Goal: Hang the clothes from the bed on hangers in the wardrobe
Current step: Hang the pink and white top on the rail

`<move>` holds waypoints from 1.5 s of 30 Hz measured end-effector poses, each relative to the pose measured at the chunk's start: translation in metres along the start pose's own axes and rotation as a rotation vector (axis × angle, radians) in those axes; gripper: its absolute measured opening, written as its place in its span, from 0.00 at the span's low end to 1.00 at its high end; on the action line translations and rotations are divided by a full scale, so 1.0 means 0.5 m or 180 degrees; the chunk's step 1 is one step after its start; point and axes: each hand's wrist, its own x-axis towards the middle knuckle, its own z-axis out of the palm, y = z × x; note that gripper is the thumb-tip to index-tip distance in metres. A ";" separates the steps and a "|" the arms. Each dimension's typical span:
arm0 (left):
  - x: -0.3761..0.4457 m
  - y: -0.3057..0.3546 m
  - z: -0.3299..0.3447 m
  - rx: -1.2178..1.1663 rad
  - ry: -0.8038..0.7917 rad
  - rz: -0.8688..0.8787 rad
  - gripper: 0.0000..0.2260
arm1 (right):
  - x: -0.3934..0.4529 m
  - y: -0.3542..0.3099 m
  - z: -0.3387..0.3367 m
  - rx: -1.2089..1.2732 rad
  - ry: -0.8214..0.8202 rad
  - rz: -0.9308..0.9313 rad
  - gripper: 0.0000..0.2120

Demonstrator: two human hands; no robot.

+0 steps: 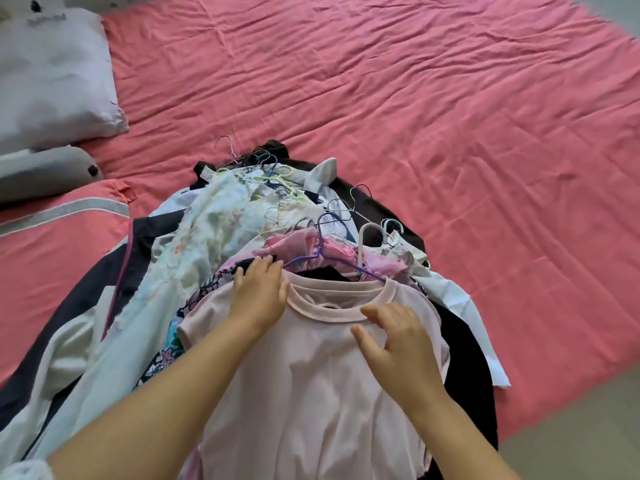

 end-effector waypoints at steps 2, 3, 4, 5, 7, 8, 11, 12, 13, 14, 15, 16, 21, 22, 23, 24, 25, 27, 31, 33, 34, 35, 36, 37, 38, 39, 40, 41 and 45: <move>0.029 -0.003 0.010 0.0161 -0.0051 -0.0199 0.19 | 0.010 0.017 0.007 0.0018 -0.0033 -0.0005 0.11; 0.039 -0.006 0.015 0.0186 -0.0081 -0.0264 0.18 | 0.012 0.023 0.009 0.0029 -0.0064 0.0005 0.11; 0.045 -0.009 0.019 0.0227 -0.0113 -0.0307 0.16 | 0.014 0.029 0.010 0.0042 -0.0101 0.0022 0.11; 0.050 -0.012 0.021 0.0316 -0.0123 -0.0310 0.14 | 0.015 0.033 0.011 0.0055 -0.0141 0.0047 0.11; 0.052 -0.017 0.024 0.0442 -0.0001 -0.0270 0.11 | 0.014 0.038 0.010 0.0082 -0.0188 0.0079 0.11; 0.050 -0.018 0.023 0.0372 0.0089 -0.0251 0.10 | 0.014 0.039 0.009 0.0091 -0.0195 0.0088 0.11; 0.027 -0.012 0.001 -0.0241 0.0215 -0.0192 0.08 | 0.018 0.034 0.002 0.0169 -0.0174 0.0160 0.12; 0.013 -0.009 -0.013 -0.0421 0.0293 -0.0128 0.06 | 0.021 0.028 -0.002 0.0211 -0.0145 0.0184 0.12; -0.003 -0.004 -0.028 -0.0572 0.0422 -0.0040 0.05 | 0.025 0.021 -0.005 0.0253 -0.0099 0.0191 0.12; -0.023 0.002 -0.047 -0.0694 0.0567 0.0042 0.04 | 0.029 0.010 -0.011 0.0308 -0.0039 0.0191 0.11; -0.043 0.011 -0.065 -0.0795 0.0710 0.0127 0.03 | 0.035 -0.002 -0.017 0.0387 0.0038 0.0188 0.10; -0.063 0.022 -0.081 -0.0901 0.0828 0.0211 0.03 | 0.040 -0.015 -0.023 0.0486 0.0129 0.0189 0.08; -0.166 0.071 -0.134 -0.1456 0.1111 0.0760 0.06 | 0.036 -0.107 -0.056 0.1311 0.0460 0.0561 0.05; -0.187 0.079 -0.141 -0.1468 0.1160 0.0922 0.07 | 0.026 -0.125 -0.063 0.1612 0.0533 0.0764 0.05; -0.205 0.085 -0.145 -0.1438 0.1224 0.1087 0.08 | 0.015 -0.140 -0.069 0.1986 0.0610 0.0980 0.05; -0.225 0.091 -0.153 -0.1380 0.1290 0.1263 0.09 | -0.001 -0.156 -0.077 0.2410 0.0710 0.1171 0.04; -0.242 0.095 -0.158 -0.1323 0.1349 0.1424 0.09 | -0.017 -0.171 -0.086 0.2798 0.0801 0.1298 0.02; -0.275 0.095 -0.169 -0.1319 0.1436 0.1714 0.09 | -0.061 -0.196 -0.101 0.3071 0.1045 0.1302 0.03; -0.333 0.081 -0.193 -0.1450 0.1428 0.2309 0.14 | -0.180 -0.257 -0.133 0.2969 0.1578 0.1038 0.07; -0.379 0.072 -0.213 -0.1457 0.1490 0.2743 0.16 | -0.259 -0.300 -0.148 0.2768 0.1877 0.0922 0.10; -0.406 0.068 -0.227 -0.1481 0.1548 0.2952 0.16 | -0.303 -0.324 -0.154 0.2613 0.2039 0.0842 0.10; -0.429 0.065 -0.240 -0.1529 0.1601 0.3107 0.16 | -0.343 -0.347 -0.157 0.2451 0.2182 0.0759 0.10; -0.450 0.060 -0.253 -0.1611 0.1626 0.3232 0.15 | -0.378 -0.365 -0.157 0.2280 0.2314 0.0723 0.09; -0.479 0.054 -0.268 -0.1713 0.1626 0.3413 0.13 | -0.424 -0.388 -0.156 0.2077 0.2526 0.0746 0.09; -0.503 0.047 -0.282 -0.1787 0.1625 0.3580 0.12 | -0.464 -0.406 -0.155 0.1912 0.2732 0.0765 0.10; -0.533 0.045 -0.301 -0.1849 0.1621 0.3774 0.11 | -0.514 -0.428 -0.159 0.1694 0.2985 0.0753 0.11; -0.544 0.042 -0.313 -0.1855 0.1659 0.3865 0.10 | -0.543 -0.440 -0.160 0.1500 0.3098 0.0721 0.11; -0.562 0.041 -0.328 -0.1878 0.1696 0.3939 0.10 | -0.575 -0.456 -0.162 0.1274 0.3234 0.0732 0.11; -0.671 0.048 -0.386 -0.2140 0.1542 0.4398 0.10 | -0.758 -0.524 -0.183 0.0216 0.4080 0.0748 0.09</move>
